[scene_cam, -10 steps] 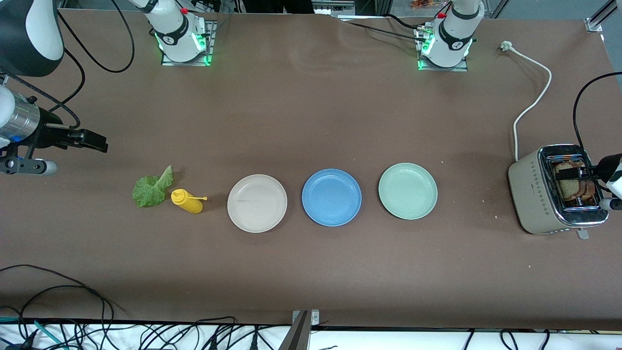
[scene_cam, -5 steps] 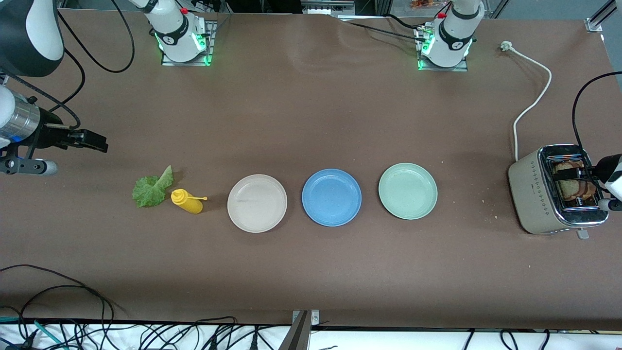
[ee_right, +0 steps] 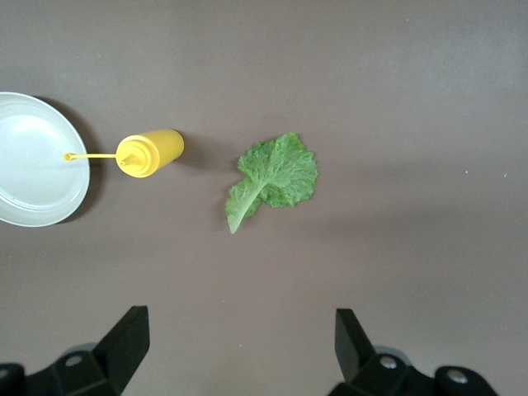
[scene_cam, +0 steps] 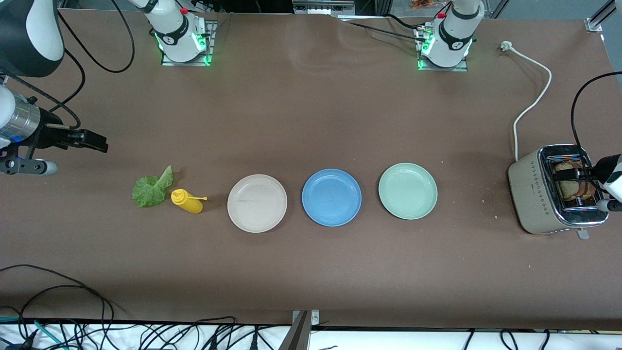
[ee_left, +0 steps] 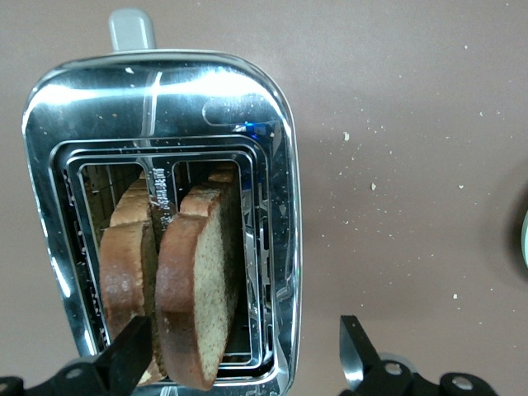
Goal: Make sandwich in blue plate with both arms
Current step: 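Lower the left gripper and grasp a bread slice in the toaster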
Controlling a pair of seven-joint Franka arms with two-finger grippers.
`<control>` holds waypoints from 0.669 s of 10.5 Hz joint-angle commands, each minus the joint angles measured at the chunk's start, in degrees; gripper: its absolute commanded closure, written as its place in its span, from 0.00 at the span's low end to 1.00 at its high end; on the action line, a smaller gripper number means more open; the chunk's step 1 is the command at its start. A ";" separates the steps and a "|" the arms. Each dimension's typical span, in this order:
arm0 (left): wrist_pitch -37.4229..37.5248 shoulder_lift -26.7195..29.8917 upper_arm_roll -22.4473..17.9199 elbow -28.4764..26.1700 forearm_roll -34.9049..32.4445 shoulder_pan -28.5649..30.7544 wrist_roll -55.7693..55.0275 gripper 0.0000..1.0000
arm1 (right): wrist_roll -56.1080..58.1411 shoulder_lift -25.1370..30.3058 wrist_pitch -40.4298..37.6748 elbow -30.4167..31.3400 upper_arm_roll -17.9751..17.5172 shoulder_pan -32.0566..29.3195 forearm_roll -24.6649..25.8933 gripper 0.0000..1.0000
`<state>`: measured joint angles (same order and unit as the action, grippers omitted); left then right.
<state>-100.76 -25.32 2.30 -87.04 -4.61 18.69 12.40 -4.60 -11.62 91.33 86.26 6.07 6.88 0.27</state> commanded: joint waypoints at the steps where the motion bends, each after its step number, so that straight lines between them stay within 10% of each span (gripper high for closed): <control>1: 1.18 -0.43 -0.19 0.82 -0.93 -0.50 -0.97 0.00 | -0.06 -0.07 -0.37 -0.39 -0.01 0.06 -0.27 0.00; 7: 0.12 -2.19 -0.28 0.82 -0.75 0.12 -0.44 0.00 | -0.06 -0.07 -0.37 -0.39 -0.01 0.06 -0.27 0.00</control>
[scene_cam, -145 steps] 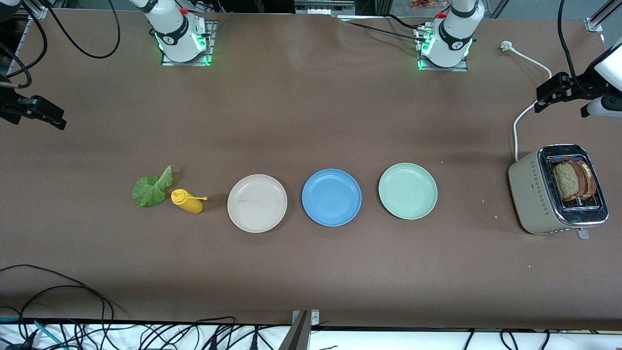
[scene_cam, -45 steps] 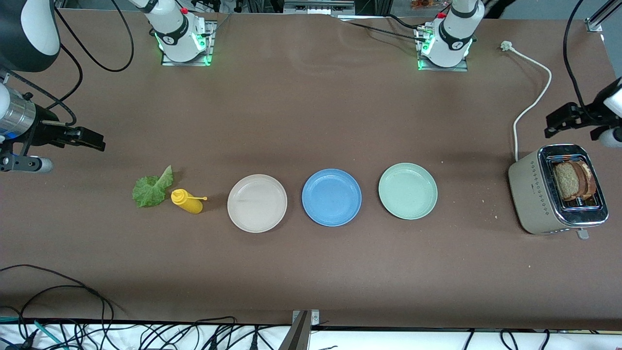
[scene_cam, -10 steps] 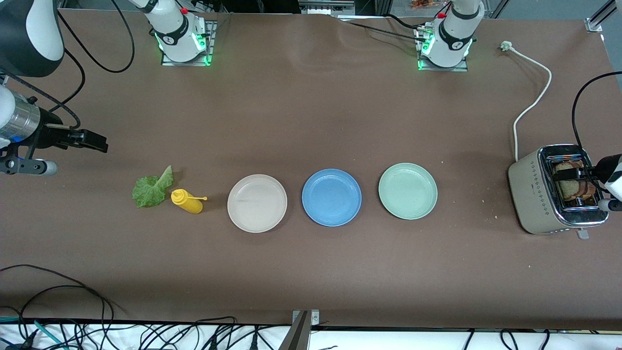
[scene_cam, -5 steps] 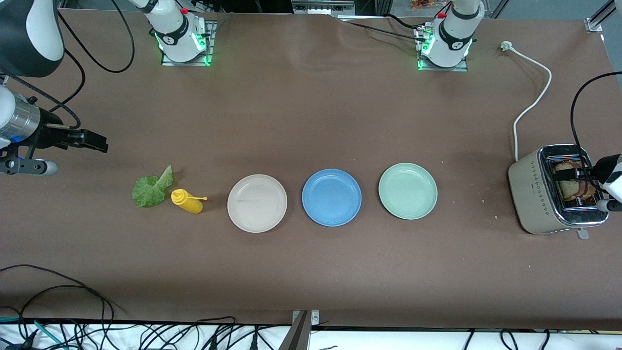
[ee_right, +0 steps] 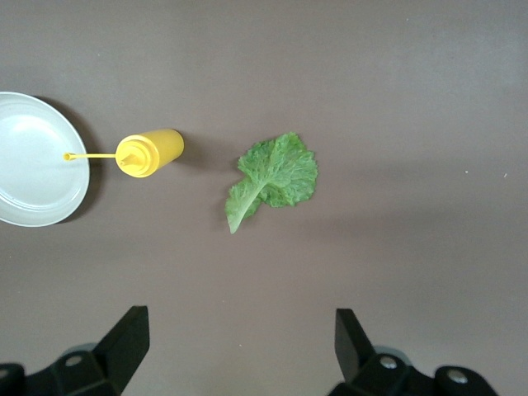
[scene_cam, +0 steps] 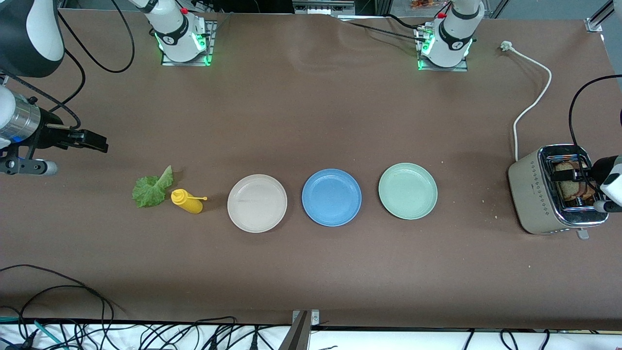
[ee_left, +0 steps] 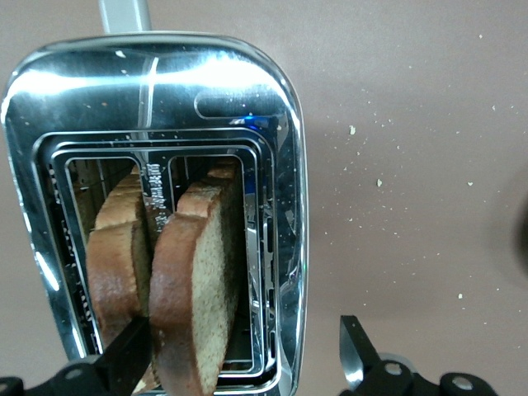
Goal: Make sandwich in blue plate with both arms
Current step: 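Lower the left gripper and grasp a bread slice in the toaster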
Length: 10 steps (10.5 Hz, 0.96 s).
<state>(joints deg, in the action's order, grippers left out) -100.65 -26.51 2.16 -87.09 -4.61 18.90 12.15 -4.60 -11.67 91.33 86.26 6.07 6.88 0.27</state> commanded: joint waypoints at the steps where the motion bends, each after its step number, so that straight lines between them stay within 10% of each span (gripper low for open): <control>1: 0.02 -1.00 -0.14 0.96 -0.84 -0.09 -0.46 0.00 | -0.06 -0.10 -0.37 -0.39 -0.01 0.06 -0.27 0.00; 3: 0.02 -1.00 -0.14 0.96 -1.10 -0.53 -0.46 0.10 | 0.03 -0.19 -0.37 -0.39 -0.01 0.06 -0.27 0.00; 8: 0.28 -0.74 -0.14 0.96 -1.10 -0.27 1.12 1.00 | 0.02 -0.19 -0.37 -0.39 -0.01 0.06 -0.27 0.00; 10: 0.28 -0.65 -0.14 0.96 -1.10 -0.27 1.21 1.00 | 0.03 -0.19 -0.37 -0.39 -0.01 0.06 -0.27 0.00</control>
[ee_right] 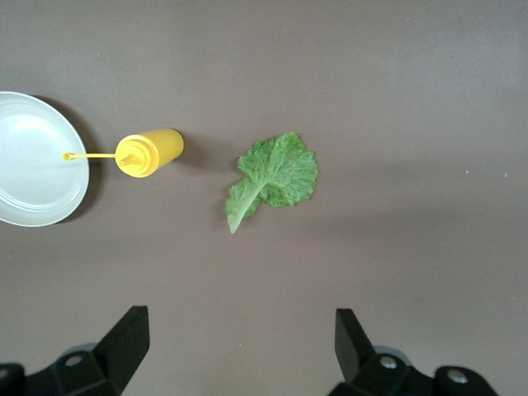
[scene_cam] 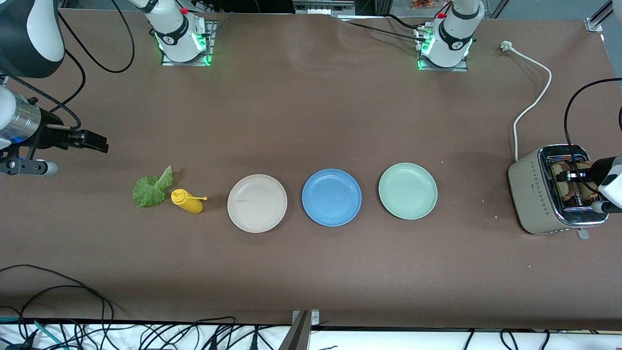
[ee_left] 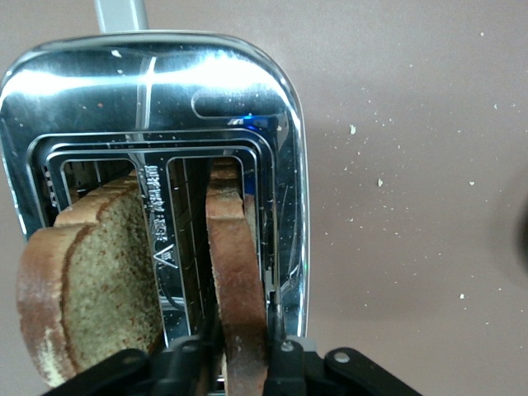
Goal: Make sandwich in blue plate with both arms
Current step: 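Lower the left gripper and grasp a bread slice in the toaster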
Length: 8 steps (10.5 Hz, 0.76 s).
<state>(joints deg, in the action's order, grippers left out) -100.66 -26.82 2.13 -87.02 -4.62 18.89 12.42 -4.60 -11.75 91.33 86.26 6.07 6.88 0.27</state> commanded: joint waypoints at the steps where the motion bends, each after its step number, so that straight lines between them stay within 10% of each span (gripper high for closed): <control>1: 0.29 -0.34 -0.11 0.89 -1.09 -0.52 0.86 1.00 | 0.03 -0.11 -0.37 -0.39 -0.01 0.06 -0.27 0.00; 8: 8.10 4.65 0.15 5.81 -1.09 -0.61 0.77 1.00 | 0.03 -0.11 -0.28 -0.39 -0.01 0.06 -0.27 0.00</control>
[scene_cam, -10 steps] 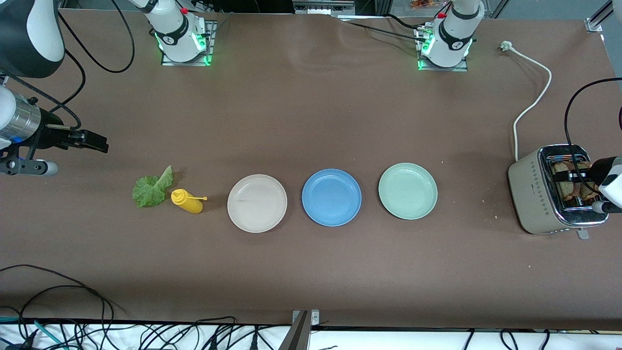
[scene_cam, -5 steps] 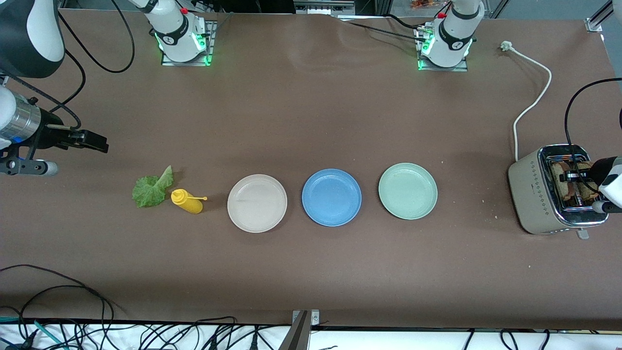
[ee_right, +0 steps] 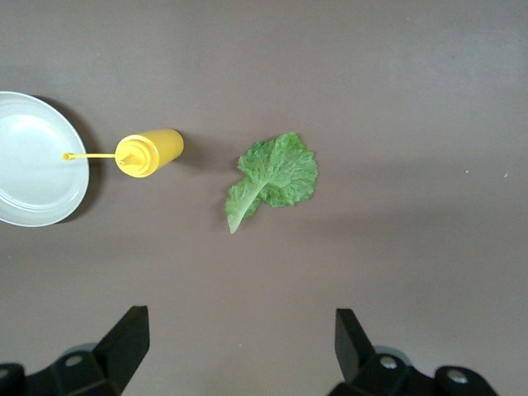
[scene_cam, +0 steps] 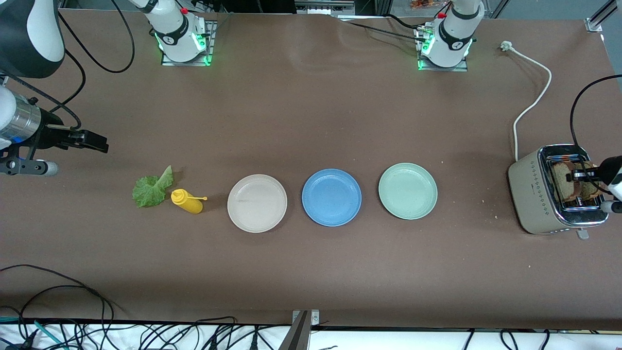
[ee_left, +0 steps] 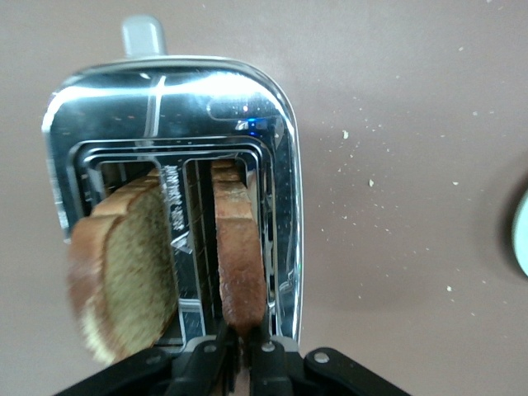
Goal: Make sandwich in blue plate with both arms
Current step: 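Lift the bread slice out of the toaster with the left gripper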
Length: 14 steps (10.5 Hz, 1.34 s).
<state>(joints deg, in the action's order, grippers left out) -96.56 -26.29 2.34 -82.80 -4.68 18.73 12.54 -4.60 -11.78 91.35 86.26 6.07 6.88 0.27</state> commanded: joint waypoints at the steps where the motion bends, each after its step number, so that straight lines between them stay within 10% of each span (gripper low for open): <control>1: 4.79 5.62 -0.05 1.58 -1.03 -0.45 0.81 1.00 | -0.06 -0.17 -0.29 -0.39 0.00 0.06 -0.27 0.00; 8: 9.89 11.52 0.13 3.94 -0.06 -0.54 2.92 1.00 | 0.03 -0.17 -0.29 -0.39 0.00 0.06 -0.27 0.00; 14: 9.55 11.08 8.11 3.53 -0.33 -3.24 -3.90 1.00 | 0.03 -0.17 -0.20 -0.48 0.00 0.06 -0.27 0.00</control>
<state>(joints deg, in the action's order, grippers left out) -87.48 -14.83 8.37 -79.38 -4.63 17.54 12.71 -4.60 -12.00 91.36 86.26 6.07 6.90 0.27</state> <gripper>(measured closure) 0.916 0.000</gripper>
